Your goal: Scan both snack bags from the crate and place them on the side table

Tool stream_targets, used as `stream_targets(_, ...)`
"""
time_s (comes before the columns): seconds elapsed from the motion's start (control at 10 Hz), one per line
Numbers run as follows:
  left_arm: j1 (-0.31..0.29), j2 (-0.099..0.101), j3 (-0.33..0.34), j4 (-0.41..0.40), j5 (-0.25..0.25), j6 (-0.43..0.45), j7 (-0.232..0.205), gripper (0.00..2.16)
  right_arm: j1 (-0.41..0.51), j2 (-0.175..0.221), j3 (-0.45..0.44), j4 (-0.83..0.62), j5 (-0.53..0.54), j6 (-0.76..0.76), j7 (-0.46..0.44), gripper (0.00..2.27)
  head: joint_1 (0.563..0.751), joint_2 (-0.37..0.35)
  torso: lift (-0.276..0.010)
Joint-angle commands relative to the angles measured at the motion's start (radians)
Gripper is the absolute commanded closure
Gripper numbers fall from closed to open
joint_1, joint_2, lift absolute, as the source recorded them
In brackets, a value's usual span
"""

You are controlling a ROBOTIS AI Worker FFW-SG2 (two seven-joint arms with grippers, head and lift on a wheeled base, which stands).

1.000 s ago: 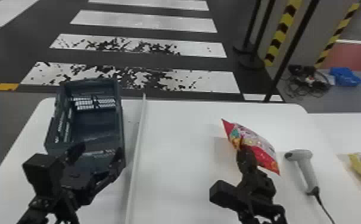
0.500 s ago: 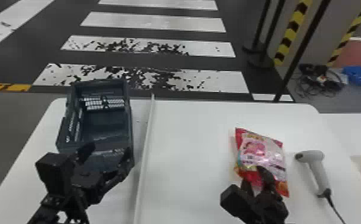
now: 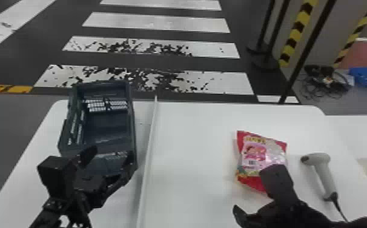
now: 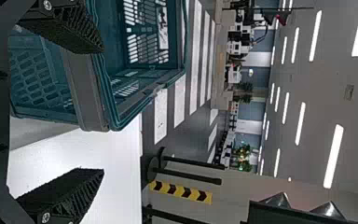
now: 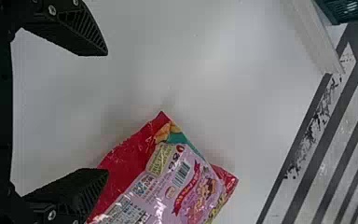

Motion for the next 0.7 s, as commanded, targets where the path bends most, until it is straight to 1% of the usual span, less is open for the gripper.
stream_targets(0.0, 0.002, -0.001, 0.0, -0.005, -0.001, 0.0, 0.0, 0.09, -0.02, 0.022, -0.144, -0.063, -0.228, 0.104, 0.054, 0.09, 0.695, -0.04, -0.095)
stream_targets(0.1, 0.002, -0.001, 0.0, -0.005, -0.001, 0.0, 0.0, 0.09, -0.034, 0.041, -0.218, -0.069, -0.335, 0.113, 0.083, 0.09, 0.695, -0.028, -0.095)
stream_targets(0.2, 0.002, -0.001, -0.002, -0.005, -0.002, 0.0, 0.0, 0.09, -0.049, 0.056, -0.274, -0.069, -0.401, 0.107, 0.103, 0.09, 0.695, -0.021, -0.095)
stream_targets(0.4, 0.003, -0.003, -0.003, -0.003, -0.004, 0.0, 0.0, 0.09, -0.081, 0.084, -0.34, -0.031, -0.47, 0.027, 0.108, 0.09, 0.695, -0.023, -0.095)
stream_targets(0.6, 0.005, -0.003, -0.003, -0.006, -0.005, 0.0, 0.0, 0.09, -0.138, 0.114, -0.405, 0.068, -0.572, -0.068, 0.108, 0.09, 0.695, -0.035, -0.095)
